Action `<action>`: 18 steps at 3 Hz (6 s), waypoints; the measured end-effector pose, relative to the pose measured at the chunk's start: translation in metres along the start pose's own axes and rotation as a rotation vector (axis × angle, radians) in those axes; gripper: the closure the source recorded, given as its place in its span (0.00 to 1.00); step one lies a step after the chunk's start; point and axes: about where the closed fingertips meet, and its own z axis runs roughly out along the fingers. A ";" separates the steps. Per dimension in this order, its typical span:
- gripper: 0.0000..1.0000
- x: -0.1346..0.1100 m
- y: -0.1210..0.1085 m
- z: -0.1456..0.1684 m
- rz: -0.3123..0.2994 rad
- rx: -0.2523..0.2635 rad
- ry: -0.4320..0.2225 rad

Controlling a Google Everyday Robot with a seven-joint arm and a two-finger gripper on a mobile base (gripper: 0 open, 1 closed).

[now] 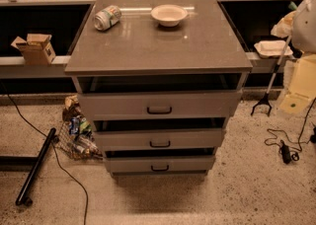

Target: Open bottom drawer

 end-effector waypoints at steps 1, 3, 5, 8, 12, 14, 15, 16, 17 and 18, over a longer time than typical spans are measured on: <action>0.00 -0.002 0.000 0.001 -0.003 0.005 -0.005; 0.00 -0.031 0.010 0.101 -0.068 -0.074 -0.139; 0.00 -0.057 0.018 0.179 -0.086 -0.154 -0.254; 0.00 -0.042 0.073 0.393 -0.106 -0.347 -0.345; 0.00 0.030 0.094 0.543 -0.192 -0.379 -0.158; 0.00 0.065 0.105 0.638 -0.164 -0.411 -0.214; 0.00 0.065 0.105 0.638 -0.164 -0.411 -0.214; 0.00 0.064 0.103 0.649 -0.162 -0.386 -0.187; 0.00 0.062 0.097 0.684 -0.188 -0.356 -0.208; 0.00 0.060 0.080 0.726 -0.232 -0.299 -0.267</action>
Offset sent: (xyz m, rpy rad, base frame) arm 0.0367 0.0579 -0.1226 0.1406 0.0366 0.1742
